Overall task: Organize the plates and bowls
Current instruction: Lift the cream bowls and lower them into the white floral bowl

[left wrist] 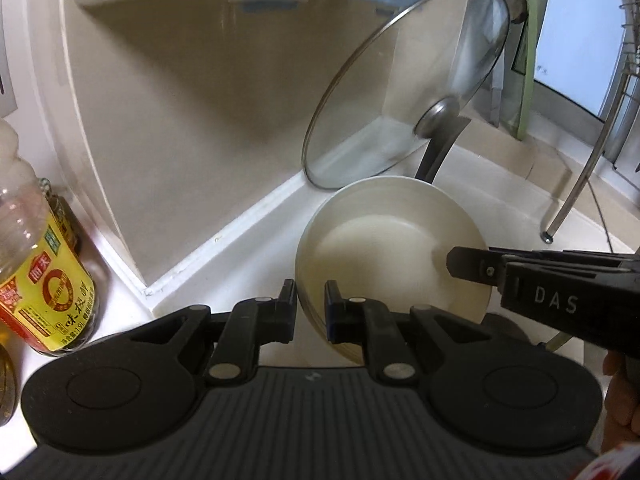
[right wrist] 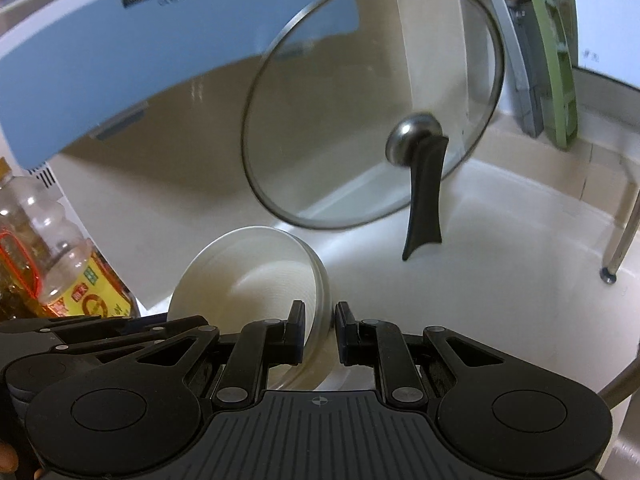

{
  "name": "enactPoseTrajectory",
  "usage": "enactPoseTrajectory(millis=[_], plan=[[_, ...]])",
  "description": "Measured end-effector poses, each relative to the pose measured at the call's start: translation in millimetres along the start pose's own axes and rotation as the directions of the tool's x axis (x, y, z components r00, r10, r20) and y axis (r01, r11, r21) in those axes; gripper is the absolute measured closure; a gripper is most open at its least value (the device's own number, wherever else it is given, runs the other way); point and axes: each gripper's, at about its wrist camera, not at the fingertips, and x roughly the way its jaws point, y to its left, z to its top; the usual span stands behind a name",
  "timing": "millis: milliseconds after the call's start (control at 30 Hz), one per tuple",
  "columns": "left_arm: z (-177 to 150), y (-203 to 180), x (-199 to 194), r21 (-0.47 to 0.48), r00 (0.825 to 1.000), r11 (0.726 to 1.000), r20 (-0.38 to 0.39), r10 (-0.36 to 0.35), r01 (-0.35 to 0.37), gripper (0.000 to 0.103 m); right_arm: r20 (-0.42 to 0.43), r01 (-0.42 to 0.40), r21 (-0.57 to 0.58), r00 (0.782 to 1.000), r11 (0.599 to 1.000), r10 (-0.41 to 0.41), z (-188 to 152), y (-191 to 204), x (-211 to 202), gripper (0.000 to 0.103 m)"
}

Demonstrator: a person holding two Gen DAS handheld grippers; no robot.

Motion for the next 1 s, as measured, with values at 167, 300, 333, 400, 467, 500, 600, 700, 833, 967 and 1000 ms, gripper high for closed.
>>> enactPoseTrajectory(millis=[167,300,333,400,467,500,600,700,833,967,1000], plan=[[-1,2,13,-0.001,0.999,1.000,-0.037,0.003,-0.003,0.091,-0.042,0.006,0.022,0.999,1.000,-0.006,-3,-5,15,0.087],[-1,2,18,0.005,0.999,1.000,-0.048,0.006,-0.006,0.091,-0.070,0.009,0.032,0.997,0.999,-0.007,-4,-8,23,0.087],[-1,2,19,0.008,0.999,1.000,-0.050,0.007,-0.007,0.091,-0.080,0.009,0.037,0.997,0.999,-0.006,-5,-9,25,0.087],[0,1,20,0.013,0.999,1.000,-0.049,0.008,-0.008,0.091,-0.097,0.008,0.048,0.995,0.999,-0.003,-5,-11,30,0.087],[0,0,22,0.017,0.998,1.000,-0.055,0.011,-0.010,0.091,-0.113,0.007,0.059,0.994,0.998,0.000,-6,-14,34,0.087],[0,0,24,0.017,0.998,1.000,-0.061,0.011,-0.010,0.091,-0.121,0.007,0.064,0.993,0.998,0.001,-6,-15,36,0.087],[0,0,28,0.012,0.997,1.000,-0.075,0.007,-0.007,0.090,-0.136,0.011,0.068,0.991,0.998,-0.002,-6,-16,39,0.087],[-1,0,32,0.013,0.996,1.000,-0.087,0.010,-0.009,0.090,-0.150,0.018,0.062,0.989,0.998,-0.009,-6,-15,42,0.087],[-2,3,34,0.005,0.995,1.000,-0.095,0.006,-0.005,0.090,-0.160,0.022,0.061,0.987,0.998,-0.012,-6,-14,46,0.087],[-3,5,34,-0.003,0.995,1.000,-0.100,-0.007,0.007,0.090,-0.160,0.024,0.063,0.987,0.998,-0.013,-7,-14,46,0.087],[-3,5,34,-0.005,0.995,1.000,-0.103,-0.010,0.009,0.089,-0.160,0.024,0.064,0.987,0.998,-0.013,-7,-14,46,0.087]])
